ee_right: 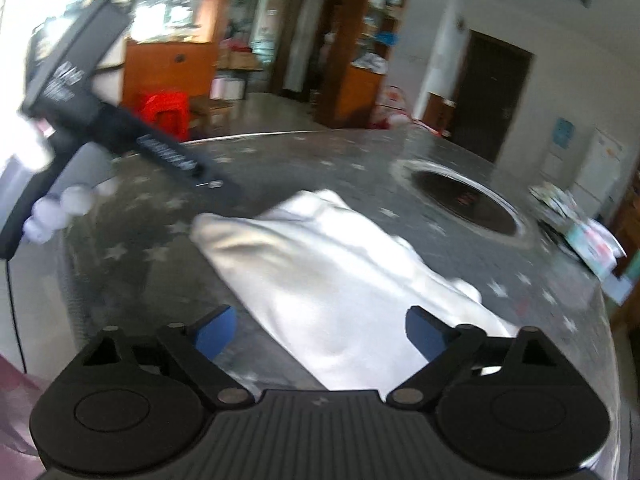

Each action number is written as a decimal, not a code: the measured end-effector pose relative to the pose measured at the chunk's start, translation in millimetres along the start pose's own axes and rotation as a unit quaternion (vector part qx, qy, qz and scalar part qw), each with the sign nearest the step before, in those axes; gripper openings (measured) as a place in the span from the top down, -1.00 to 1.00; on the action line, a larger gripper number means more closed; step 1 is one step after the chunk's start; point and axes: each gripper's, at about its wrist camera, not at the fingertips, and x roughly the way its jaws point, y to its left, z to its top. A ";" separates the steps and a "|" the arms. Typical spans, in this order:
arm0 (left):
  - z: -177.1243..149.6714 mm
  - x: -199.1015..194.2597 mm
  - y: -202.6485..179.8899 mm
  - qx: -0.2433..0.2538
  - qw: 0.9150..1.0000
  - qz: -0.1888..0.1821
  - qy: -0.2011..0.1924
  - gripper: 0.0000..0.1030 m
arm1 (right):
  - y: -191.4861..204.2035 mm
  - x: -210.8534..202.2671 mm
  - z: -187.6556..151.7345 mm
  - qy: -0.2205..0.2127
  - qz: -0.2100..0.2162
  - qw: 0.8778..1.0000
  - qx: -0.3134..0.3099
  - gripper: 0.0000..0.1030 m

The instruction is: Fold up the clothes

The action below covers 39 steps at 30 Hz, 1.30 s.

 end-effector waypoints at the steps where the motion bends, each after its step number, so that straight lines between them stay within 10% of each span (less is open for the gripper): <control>1: 1.1 -0.3 2.1 -0.005 1.000 -0.002 0.000 -1.00 | 5.3 2.1 3.1 -0.002 0.008 1.000 -0.011 -0.65; 13: 17.0 0.9 20.1 -0.070 0.995 -0.064 0.008 -1.00 | 48.3 38.5 38.1 0.000 0.058 0.994 -0.088 -0.02; 20: 21.9 12.5 25.5 -0.122 0.984 -0.124 0.036 -1.00 | 39.6 45.3 39.4 -0.002 0.059 0.997 -0.049 0.68; 34: 12.9 46.1 19.5 -0.278 0.924 -0.237 0.113 -0.98 | -4.1 11.4 48.8 -0.036 0.100 0.991 0.078 0.74; 39: 9.9 55.6 13.5 -0.287 0.916 -0.256 0.118 -0.46 | 1.8 6.3 42.0 -0.038 0.114 0.990 0.073 0.75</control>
